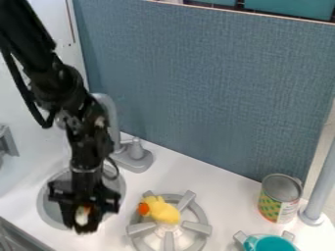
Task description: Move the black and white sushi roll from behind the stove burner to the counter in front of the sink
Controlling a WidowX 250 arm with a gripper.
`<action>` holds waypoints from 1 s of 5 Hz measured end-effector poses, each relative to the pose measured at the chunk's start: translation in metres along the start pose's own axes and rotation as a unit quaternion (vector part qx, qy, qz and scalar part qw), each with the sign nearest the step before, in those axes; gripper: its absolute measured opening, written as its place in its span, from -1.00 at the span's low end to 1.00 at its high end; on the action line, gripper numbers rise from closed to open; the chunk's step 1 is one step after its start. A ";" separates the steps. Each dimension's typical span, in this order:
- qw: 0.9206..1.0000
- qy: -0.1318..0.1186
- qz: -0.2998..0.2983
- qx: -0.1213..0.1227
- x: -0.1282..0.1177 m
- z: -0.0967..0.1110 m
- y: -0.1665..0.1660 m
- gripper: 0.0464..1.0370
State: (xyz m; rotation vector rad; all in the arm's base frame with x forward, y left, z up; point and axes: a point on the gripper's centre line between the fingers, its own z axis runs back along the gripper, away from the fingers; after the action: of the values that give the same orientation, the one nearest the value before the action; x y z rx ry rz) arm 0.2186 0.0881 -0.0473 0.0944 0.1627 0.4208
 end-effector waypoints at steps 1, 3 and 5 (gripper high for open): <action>0.999 0.041 -0.034 -0.011 -0.007 -0.030 -0.003 -0.02; 0.994 0.076 -0.080 -0.027 0.009 -0.067 -0.014 -0.02; 0.995 0.043 -0.089 -0.034 0.010 -0.064 -0.020 0.11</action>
State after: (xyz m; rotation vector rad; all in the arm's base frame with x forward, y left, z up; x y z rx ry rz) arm 0.2244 0.0778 -0.1136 -0.0050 0.2402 0.2523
